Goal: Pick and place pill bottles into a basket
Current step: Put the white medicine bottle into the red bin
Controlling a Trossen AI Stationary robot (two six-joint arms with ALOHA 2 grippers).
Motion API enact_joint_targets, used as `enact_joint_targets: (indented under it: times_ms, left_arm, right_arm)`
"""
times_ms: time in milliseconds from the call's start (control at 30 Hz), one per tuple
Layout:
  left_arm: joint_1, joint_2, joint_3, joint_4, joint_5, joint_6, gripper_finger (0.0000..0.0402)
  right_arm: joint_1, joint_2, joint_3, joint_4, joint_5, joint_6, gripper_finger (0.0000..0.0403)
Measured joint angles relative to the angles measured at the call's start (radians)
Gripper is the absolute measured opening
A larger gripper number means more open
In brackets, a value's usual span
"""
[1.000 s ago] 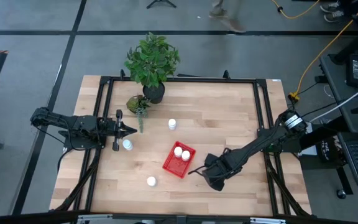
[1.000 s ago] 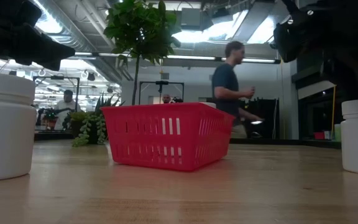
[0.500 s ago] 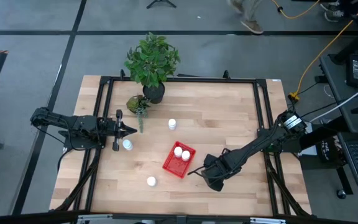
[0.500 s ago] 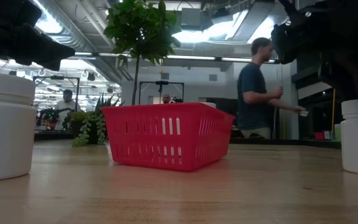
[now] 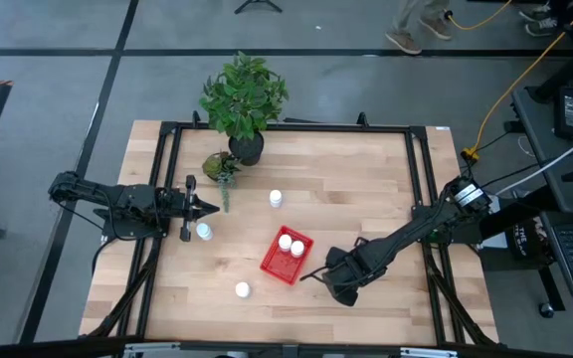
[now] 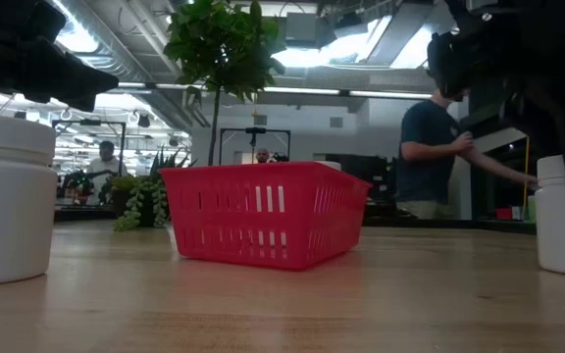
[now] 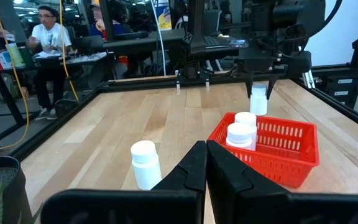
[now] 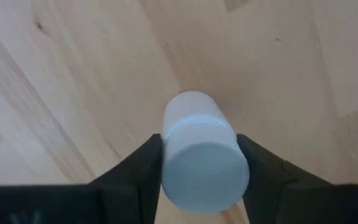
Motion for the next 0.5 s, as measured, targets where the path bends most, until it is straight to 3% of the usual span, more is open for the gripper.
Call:
enact_joint_targets:
  times_ms: [500]
  left_arm:
    - [0.000,0.000,0.000,0.000,0.000,0.000,0.0005]
  right_arm:
    - [0.003,0.001,0.136,0.009,-0.007,-0.082,0.0162]
